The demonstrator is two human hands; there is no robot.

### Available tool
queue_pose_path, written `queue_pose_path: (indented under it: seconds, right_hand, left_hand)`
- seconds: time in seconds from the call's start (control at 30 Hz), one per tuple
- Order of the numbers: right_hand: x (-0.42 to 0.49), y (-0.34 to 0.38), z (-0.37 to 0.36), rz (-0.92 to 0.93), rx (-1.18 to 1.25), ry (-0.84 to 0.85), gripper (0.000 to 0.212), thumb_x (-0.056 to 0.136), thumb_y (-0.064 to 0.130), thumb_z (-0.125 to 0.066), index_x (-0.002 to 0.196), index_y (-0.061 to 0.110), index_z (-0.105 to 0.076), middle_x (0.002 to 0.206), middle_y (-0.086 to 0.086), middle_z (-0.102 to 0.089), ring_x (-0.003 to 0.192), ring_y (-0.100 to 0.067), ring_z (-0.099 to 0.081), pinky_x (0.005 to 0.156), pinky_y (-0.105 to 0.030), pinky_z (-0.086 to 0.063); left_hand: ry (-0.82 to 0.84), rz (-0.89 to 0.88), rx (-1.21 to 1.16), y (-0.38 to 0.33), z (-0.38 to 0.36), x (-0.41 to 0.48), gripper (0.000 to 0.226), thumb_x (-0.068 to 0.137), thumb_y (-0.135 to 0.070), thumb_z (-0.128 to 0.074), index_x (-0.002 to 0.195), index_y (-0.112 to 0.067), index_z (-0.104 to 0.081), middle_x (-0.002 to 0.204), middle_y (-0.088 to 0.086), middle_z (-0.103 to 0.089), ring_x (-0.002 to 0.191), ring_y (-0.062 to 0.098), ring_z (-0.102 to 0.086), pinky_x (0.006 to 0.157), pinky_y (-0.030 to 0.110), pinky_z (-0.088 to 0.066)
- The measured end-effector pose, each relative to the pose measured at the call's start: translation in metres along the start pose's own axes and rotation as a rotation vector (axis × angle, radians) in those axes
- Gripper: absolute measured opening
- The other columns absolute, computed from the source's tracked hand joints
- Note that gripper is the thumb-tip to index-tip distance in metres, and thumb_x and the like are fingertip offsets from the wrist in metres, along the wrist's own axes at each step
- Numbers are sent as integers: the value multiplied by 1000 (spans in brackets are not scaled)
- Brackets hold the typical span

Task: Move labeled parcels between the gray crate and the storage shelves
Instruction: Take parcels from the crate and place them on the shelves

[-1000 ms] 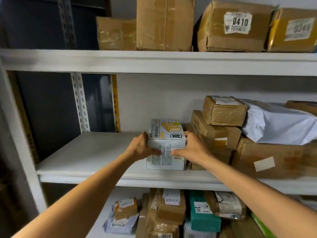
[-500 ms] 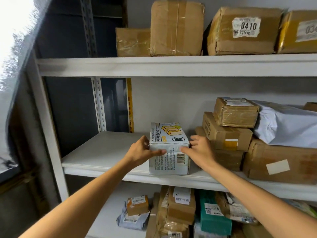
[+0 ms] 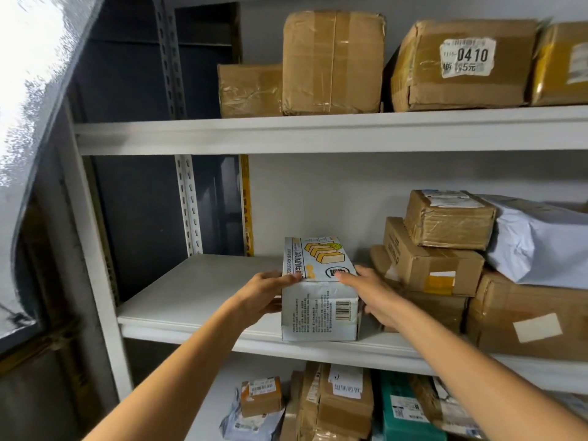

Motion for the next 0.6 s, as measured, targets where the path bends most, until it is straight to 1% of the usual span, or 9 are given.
queue_pose_path:
  seconds: [0.07, 0.13, 0.2, 0.27, 0.33, 0.37, 0.47, 0.5, 0.6]
  right_hand:
    - [-4, -1, 1, 25, 73, -7, 35, 92, 21, -62, 126, 16, -53, 118, -4, -67, 106, -22, -64, 98, -48, -48]
    - [-10, -3, 2, 34, 121, -26, 47, 88, 15, -68, 128, 19, -43, 122, -5, -63, 112, -25, -60, 103, -49, -44]
    - [-14, -8, 4, 21, 160, -35, 76, 83, 11, -72, 145, 19, -29, 131, -8, -57, 121, -27, -53, 108, -46, -38]
    - [-19, -9, 6, 7, 156, -40, 96, 78, 6, -76, 153, 16, -16, 144, -9, -47, 130, -27, -45, 111, -41, -34]
    - [-24, -5, 7, 11, 116, -24, 102, 74, 1, -77, 154, 16, -15, 148, -9, -42, 133, -26, -42, 111, -39, -33]
    - [-27, -3, 8, 10, 90, -9, 103, 73, -1, -76, 154, 18, -16, 148, -9, -42, 133, -26, -41, 111, -39, -33]
    - [-38, 0, 2, 5, 25, 55, 109, 68, -4, -78, 154, 24, -18, 147, -8, -44, 130, -28, -45, 109, -45, -38]
    - [-42, 0, 0, 6, 21, 59, 109, 66, -4, -80, 153, 24, -20, 145, -9, -46, 128, -28, -47, 107, -46, -41]
    - [-52, -3, -3, 38, 39, 69, 109, 65, -7, -80, 153, 22, -22, 145, -7, -44, 128, -28, -48, 107, -48, -42]
  left_hand:
    - [0, -7, -82, 1, -1, -6, 48, 84, -21, -66, 127, -4, -50, 112, 15, -69, 99, 28, -69, 77, 36, -59]
    - [-21, -37, -138, 4, 0, -15, 57, 78, -17, -70, 130, -8, -46, 111, 13, -70, 97, 27, -70, 79, 37, -58]
    - [-29, -78, -149, 8, 0, -25, 63, 74, -14, -71, 131, -13, -45, 108, 10, -72, 98, 25, -70, 81, 36, -56]
    - [-25, -98, -153, 13, 0, -33, 76, 70, -9, -73, 138, -17, -41, 116, 11, -69, 103, 24, -68, 82, 36, -54]
    - [-12, -81, -153, 17, 2, -38, 99, 67, -4, -76, 150, -24, -25, 123, 13, -65, 108, 27, -66, 87, 40, -53]
    - [3, -72, -130, 16, 1, -42, 103, 68, 0, -75, 151, -30, -21, 120, 13, -66, 108, 27, -66, 88, 42, -52]
    - [85, -96, -2, 9, -8, -58, 84, 79, 14, -63, 135, -44, -40, 107, 10, -71, 105, 27, -67, 88, 47, -54]
    - [87, -103, -1, 9, -10, -64, 82, 80, 17, -60, 132, -43, -43, 109, 13, -69, 105, 28, -67, 89, 50, -54]
    - [36, -119, -82, 15, -8, -71, 86, 77, 21, -58, 138, -37, -41, 120, 17, -63, 107, 32, -66, 88, 51, -54]
Point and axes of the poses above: each hand's wrist, its own x-axis towards the middle knuckle, its own z-axis out of the back of the hand, y = z × x, the point moved 8 cm from there along x, towards the middle knuckle
